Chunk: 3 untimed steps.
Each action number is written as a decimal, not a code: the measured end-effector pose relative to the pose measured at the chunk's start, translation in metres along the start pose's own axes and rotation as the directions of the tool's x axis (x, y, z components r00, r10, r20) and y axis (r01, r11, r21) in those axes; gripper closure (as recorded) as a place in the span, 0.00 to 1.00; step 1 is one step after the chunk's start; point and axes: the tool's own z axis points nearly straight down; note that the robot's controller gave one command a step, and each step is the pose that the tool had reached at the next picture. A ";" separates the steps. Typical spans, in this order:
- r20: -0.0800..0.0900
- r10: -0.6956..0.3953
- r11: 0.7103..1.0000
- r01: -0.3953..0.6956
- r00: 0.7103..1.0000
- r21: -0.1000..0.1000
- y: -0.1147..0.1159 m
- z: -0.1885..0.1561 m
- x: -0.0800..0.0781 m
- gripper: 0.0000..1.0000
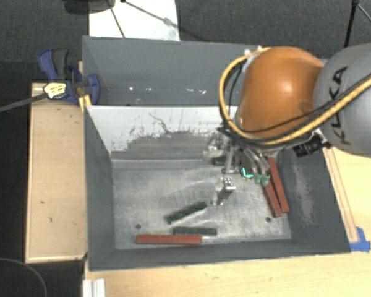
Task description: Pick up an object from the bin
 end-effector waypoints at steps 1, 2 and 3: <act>0.008 0.003 1.000 -0.003 1.000 -0.001 0.000 -0.004 -0.002 0.00; 0.015 -0.004 1.000 0.004 1.000 -0.002 -0.006 0.039 0.007 0.00; 0.005 0.039 0.999 -0.039 0.999 -0.001 -0.039 0.165 0.010 1.00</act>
Offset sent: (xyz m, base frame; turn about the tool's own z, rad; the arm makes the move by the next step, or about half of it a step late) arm -0.0393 -0.0231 -0.1736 -0.0302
